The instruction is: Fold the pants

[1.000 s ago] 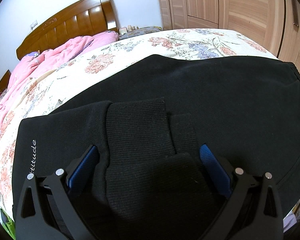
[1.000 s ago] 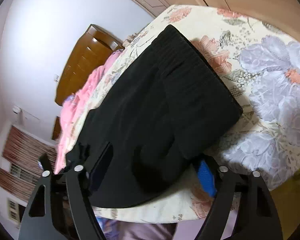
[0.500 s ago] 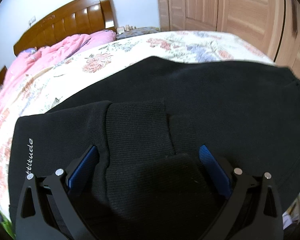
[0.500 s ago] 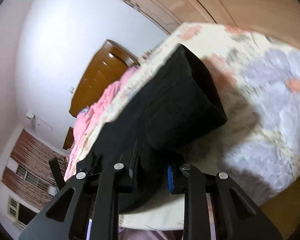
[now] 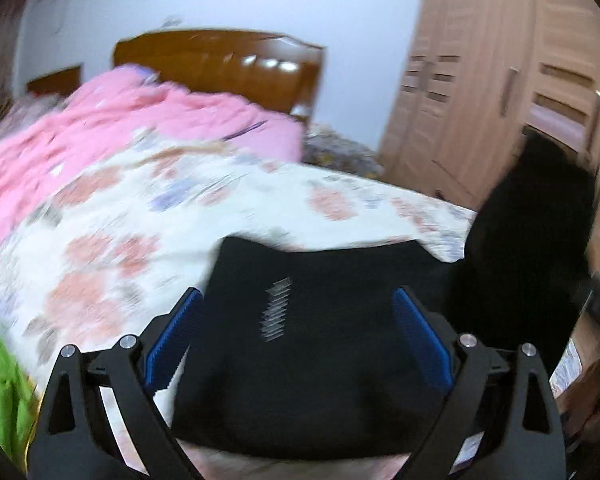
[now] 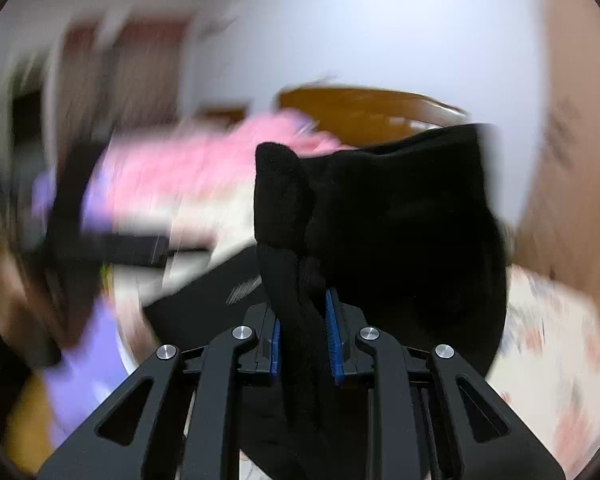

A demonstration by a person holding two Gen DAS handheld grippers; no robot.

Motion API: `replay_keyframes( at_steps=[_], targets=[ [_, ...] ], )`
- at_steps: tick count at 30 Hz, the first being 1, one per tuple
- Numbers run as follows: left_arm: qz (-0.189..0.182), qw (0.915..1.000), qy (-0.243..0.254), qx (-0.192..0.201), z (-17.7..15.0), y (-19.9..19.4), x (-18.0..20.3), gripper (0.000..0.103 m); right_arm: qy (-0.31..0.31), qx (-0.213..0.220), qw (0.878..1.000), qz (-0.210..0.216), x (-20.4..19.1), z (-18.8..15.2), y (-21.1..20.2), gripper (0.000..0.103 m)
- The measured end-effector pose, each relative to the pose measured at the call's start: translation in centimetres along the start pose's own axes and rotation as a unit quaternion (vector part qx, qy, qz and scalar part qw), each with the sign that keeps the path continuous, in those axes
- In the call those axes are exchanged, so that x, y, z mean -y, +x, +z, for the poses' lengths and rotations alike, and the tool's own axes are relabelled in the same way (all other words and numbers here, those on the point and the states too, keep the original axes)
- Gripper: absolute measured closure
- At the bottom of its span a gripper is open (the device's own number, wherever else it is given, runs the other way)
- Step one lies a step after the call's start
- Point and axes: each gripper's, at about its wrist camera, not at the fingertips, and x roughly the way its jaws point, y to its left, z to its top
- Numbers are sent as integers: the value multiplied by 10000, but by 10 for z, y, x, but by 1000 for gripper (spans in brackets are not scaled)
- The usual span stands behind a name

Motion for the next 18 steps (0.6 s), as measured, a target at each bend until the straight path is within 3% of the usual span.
replay_keyframes(
  at_steps=[1,3,6,8,11,13,14,18],
  targets=[
    [13,9999,-129,-76,-2,0,-13,8,-635,-334,9974,-10,-34,-12,25,83],
    [-16,9987,-416,-285,-14,2,-40,8,-1205,-782,9896,8,-66,-35,55,83],
    [-579,9926,-871,-617,-30,9,-68,8,-2047,-553,9756,-576,-95,-57,55,82],
    [-1004,9852,-1166,-751,-35,14,-81,8,-2253,-454,9711,-647,-95,-60,52,81],
    [-1516,9750,-1392,-833,-33,25,-78,6,-2502,-378,9646,-750,-101,-68,47,66],
    [-1520,9766,-1221,-905,-26,33,-67,2,-2478,-356,9668,-508,-106,-70,37,49],
    [-1527,9769,-1134,-978,-22,37,-62,2,-2391,-321,9703,-179,-106,-67,32,35],
    [-1897,9688,-969,-1269,-9,47,-38,2,-1992,22,9800,-34,-94,-57,6,32]
  ],
)
